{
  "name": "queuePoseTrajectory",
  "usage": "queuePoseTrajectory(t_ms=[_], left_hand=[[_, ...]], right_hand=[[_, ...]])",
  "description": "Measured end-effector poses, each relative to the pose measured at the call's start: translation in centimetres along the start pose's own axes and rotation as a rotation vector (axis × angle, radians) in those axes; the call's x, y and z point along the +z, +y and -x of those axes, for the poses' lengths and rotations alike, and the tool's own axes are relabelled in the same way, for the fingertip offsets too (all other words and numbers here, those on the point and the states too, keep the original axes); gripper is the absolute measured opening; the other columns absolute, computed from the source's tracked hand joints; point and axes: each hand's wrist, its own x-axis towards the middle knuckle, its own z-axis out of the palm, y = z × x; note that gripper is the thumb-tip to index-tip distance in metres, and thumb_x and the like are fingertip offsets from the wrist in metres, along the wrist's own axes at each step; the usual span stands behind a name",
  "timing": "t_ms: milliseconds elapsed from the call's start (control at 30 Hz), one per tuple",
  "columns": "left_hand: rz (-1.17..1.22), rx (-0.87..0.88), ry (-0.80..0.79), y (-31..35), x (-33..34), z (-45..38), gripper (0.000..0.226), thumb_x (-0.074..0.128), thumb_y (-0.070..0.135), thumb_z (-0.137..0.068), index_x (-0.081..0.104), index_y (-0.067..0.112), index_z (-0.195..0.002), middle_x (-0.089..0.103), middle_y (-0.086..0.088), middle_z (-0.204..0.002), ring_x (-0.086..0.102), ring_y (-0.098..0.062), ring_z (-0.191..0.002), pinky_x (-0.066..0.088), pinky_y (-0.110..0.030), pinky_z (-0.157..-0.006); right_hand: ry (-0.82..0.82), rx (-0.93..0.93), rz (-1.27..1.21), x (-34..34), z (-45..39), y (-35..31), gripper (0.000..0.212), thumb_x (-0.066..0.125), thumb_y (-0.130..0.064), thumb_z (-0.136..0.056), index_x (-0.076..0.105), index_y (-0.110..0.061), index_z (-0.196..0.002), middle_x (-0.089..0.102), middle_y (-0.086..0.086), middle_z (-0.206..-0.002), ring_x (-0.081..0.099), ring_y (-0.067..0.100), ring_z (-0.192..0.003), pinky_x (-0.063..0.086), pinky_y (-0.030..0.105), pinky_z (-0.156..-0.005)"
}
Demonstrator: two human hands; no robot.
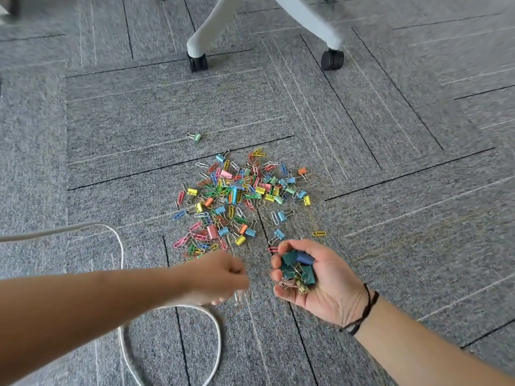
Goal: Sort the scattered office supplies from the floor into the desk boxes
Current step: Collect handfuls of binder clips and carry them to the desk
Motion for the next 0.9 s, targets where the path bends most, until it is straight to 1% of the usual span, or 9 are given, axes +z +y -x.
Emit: queuePoseTrajectory(t_ms=[67,133,300,367,433,500,633,800,900], left_hand=[[0.475,-0.008,-0.168,0.6,-2.2,1.2,0.017,0.055,0.028,-0.079,0.061,0.012,-0.077,0.056,-0.005,-0.068,0.047,-0.013,-0.055,0.034,-0.021,-0.048],[0.686,0.026,-0.259,0.8,-3.7,2.3,0.019,0.052,0.027,-0.074,0.061,0.010,-0.072,0.055,-0.008,-0.068,0.046,-0.016,-0.057,0.031,-0.020,-0.047],[0.827,0.085,-0.212,0.9,-5.8,2.9,0.026,0.050,0.026,-0.080,0.060,0.005,-0.070,0.054,-0.012,-0.069,0.046,-0.018,-0.056,0.026,-0.019,-0.043],[0.885,0.059,-0.161,0.5,-6.1,2.9,0.026,0.057,0.029,-0.082,0.060,0.005,-0.072,0.056,-0.012,-0.072,0.047,-0.018,-0.057,0.030,-0.019,-0.041],[0.954,0.006,-0.101,0.0,-6.3,3.0,0.029,0.063,0.032,-0.084,0.061,0.005,-0.073,0.057,-0.011,-0.075,0.046,-0.018,-0.058,0.031,-0.018,-0.039],[1.030,-0.048,-0.050,-0.2,-6.6,3.0,0.034,0.060,0.035,-0.089,0.061,0.005,-0.072,0.057,-0.011,-0.074,0.046,-0.017,-0.054,0.029,-0.017,-0.037],[1.160,-0.054,-0.032,0.6,-7.3,3.3,0.035,0.055,0.036,-0.091,0.059,0.005,-0.076,0.055,-0.011,-0.073,0.045,-0.016,-0.052,0.031,-0.018,-0.036],[1.494,0.104,0.019,5.1,-8.4,3.8,0.026,0.052,0.032,-0.091,0.061,0.008,-0.087,0.057,-0.007,-0.076,0.049,-0.014,-0.056,0.043,-0.021,-0.041],[1.660,0.250,-0.067,9.9,-8.9,5.8,0.030,0.048,0.034,-0.096,0.065,0.011,-0.087,0.058,-0.004,-0.082,0.053,-0.015,-0.065,0.047,-0.024,-0.052]], right_hand=[[0.015,-0.002,0.011,0.2,-0.2,-0.2,0.025,0.050,-0.022,-0.095,0.066,-0.004,-0.093,0.061,0.019,-0.091,0.060,0.029,-0.078,0.058,0.043,-0.063],[0.034,-0.009,0.026,0.5,-0.4,-0.3,0.026,0.050,-0.023,-0.096,0.066,-0.003,-0.095,0.061,0.020,-0.092,0.061,0.030,-0.080,0.058,0.044,-0.064],[0.035,-0.007,0.089,1.5,-1.1,-0.3,0.036,0.050,-0.037,-0.098,0.068,-0.007,-0.088,0.064,0.020,-0.095,0.064,0.032,-0.085,0.058,0.046,-0.068],[0.071,-0.004,0.143,1.9,-1.5,-0.4,0.041,0.050,-0.044,-0.099,0.067,-0.008,-0.086,0.064,0.020,-0.093,0.063,0.032,-0.084,0.058,0.044,-0.065],[0.132,-0.006,0.195,2.1,-1.9,-0.5,0.042,0.052,-0.045,-0.098,0.065,-0.009,-0.080,0.063,0.018,-0.088,0.062,0.030,-0.078,0.056,0.039,-0.059],[0.175,-0.004,0.203,2.1,-2.2,-0.7,0.041,0.054,-0.044,-0.096,0.063,-0.010,-0.074,0.062,0.016,-0.084,0.060,0.027,-0.073,0.054,0.035,-0.054],[0.158,-0.048,0.182,2.8,-2.4,-1.7,0.038,0.053,-0.041,-0.096,0.063,-0.010,-0.075,0.062,0.015,-0.082,0.059,0.024,-0.069,0.051,0.033,-0.049],[0.180,-0.114,0.139,5.8,-1.6,-3.8,0.041,0.046,-0.040,-0.100,0.062,-0.010,-0.077,0.062,0.015,-0.082,0.059,0.023,-0.066,0.048,0.029,-0.045],[0.248,-0.144,0.073,8.6,0.2,-5.5,0.041,0.047,-0.041,-0.100,0.062,-0.012,-0.075,0.061,0.012,-0.081,0.060,0.022,-0.065,0.047,0.027,-0.046]])
